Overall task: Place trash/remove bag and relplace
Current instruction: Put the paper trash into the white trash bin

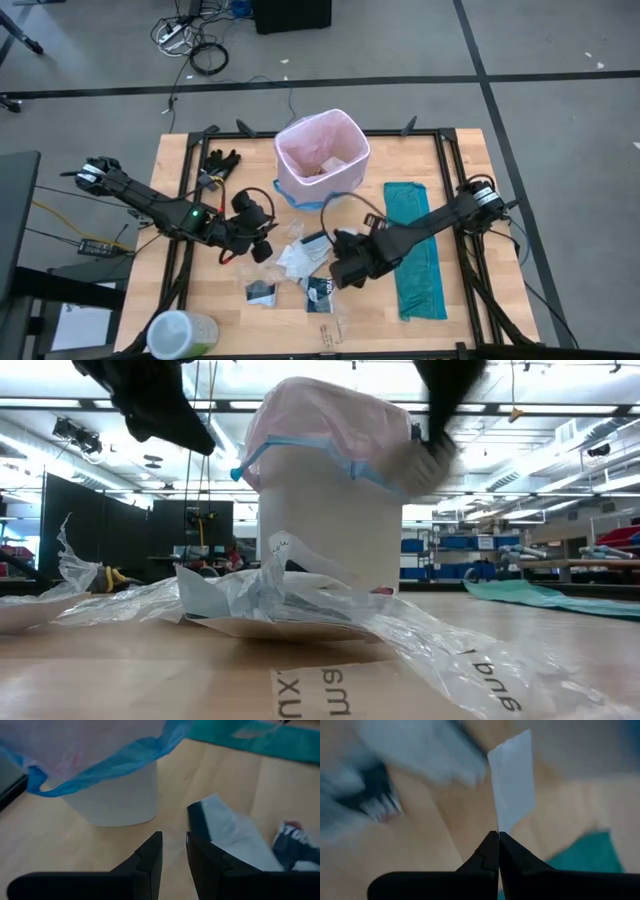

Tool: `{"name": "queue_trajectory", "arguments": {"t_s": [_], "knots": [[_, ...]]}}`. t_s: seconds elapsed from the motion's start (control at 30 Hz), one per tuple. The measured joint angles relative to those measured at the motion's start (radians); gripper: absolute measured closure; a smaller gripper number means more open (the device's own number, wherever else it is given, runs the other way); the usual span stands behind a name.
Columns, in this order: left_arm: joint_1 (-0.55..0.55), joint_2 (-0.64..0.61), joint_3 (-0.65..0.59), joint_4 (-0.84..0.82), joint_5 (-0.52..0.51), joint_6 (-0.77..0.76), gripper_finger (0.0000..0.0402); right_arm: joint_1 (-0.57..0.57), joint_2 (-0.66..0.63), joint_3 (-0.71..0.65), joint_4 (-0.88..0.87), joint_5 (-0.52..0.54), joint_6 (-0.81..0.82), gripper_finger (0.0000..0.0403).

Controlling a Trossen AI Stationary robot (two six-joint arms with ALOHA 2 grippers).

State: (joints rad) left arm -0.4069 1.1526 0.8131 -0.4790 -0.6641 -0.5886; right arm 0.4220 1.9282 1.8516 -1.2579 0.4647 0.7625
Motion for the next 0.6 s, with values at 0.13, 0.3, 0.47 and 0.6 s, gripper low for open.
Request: {"name": "queue_trajectory", "arguments": {"t_s": [0.13, 0.3, 0.47, 0.6], "knots": [[-0.001, 0.0, 0.0, 0.061, 0.015, -0.014, 0.0305, -0.014, -0.001, 0.254, -0.105, 0.091, -0.021, 0.0403], [-0.001, -0.001, 0.0, 0.166, 0.043, -0.056, 0.0305, -0.047, -0.004, 0.502, -0.076, 0.218, -0.153, 0.0403], [-0.001, -0.002, 0.0, 0.253, 0.084, -0.05, 0.0305, -0.133, -0.081, 0.462, 0.131, 0.25, -0.39, 0.0403], [-0.001, -0.002, 0.002, 0.291, 0.085, -0.055, 0.0305, -0.239, -0.091, 0.462, 0.169, 0.25, -0.506, 0.0403]]}}
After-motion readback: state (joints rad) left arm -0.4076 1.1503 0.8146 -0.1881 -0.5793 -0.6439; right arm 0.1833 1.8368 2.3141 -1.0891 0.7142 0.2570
